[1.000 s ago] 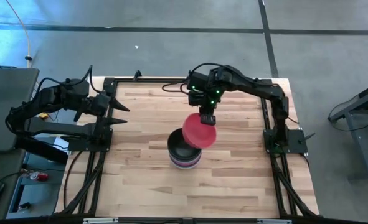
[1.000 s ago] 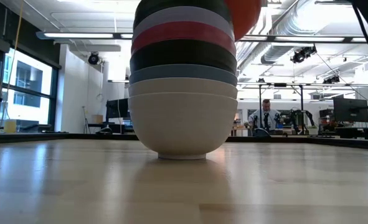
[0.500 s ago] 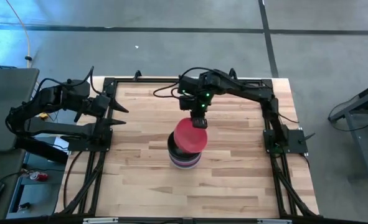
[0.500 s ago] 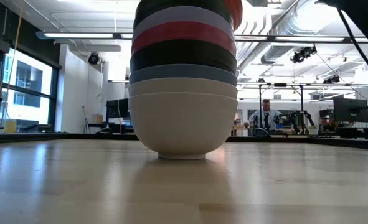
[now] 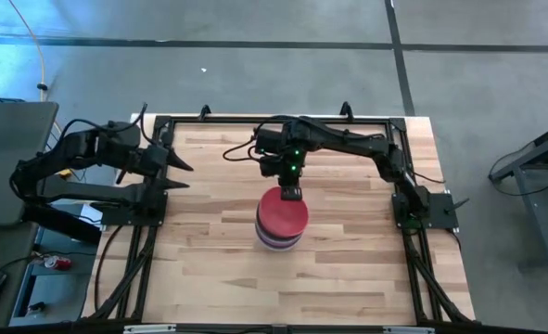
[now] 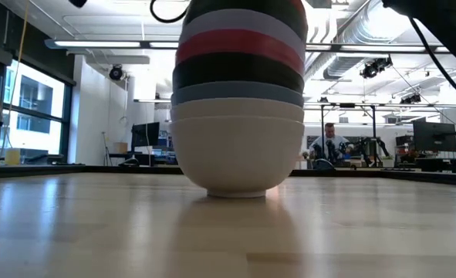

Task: Nest bowls inside each other
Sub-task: Stack the orange bowl on top of the black bowl

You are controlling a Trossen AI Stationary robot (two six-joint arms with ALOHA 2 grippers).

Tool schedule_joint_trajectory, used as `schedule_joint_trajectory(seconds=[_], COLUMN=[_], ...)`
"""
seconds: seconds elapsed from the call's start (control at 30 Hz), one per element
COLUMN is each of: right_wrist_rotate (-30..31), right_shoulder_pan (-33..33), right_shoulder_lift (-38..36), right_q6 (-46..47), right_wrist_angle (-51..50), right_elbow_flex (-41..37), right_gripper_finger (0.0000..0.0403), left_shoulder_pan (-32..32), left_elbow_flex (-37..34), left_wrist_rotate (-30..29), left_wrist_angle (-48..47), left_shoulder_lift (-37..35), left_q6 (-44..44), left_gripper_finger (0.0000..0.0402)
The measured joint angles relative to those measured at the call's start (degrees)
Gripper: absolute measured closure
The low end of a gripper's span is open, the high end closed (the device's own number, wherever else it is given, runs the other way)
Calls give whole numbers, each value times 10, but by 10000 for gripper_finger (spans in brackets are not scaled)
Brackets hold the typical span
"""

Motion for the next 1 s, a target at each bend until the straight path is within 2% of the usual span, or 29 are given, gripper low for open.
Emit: schedule_joint_trajectory(seconds=[0.23,0.37,0.63,0.8,1.0], right_wrist_rotate=[-21,-43,-47,-47,-51], right_shoulder_pan=[-2,-2,-5,-11,-13], right_shoulder_lift=[0,0,0,-4,-45], right_q6=[39,40,36,26,16], right_wrist_angle=[-3,-1,3,4,40], right_elbow_flex=[0,0,0,0,0], right_gripper_finger=[396,366,306,296,295], left_shoulder_pan=[0,0,0,0,0], left_elbow_flex=[-27,-27,-27,-27,-27], left_wrist_rotate=[0,7,7,7,7], left_wrist_angle=[3,9,13,13,13], left_shoulder_lift=[1,-1,-4,-4,-4], left_q6=[12,12,12,12,12], left_gripper_finger=[195,195,195,195,195])
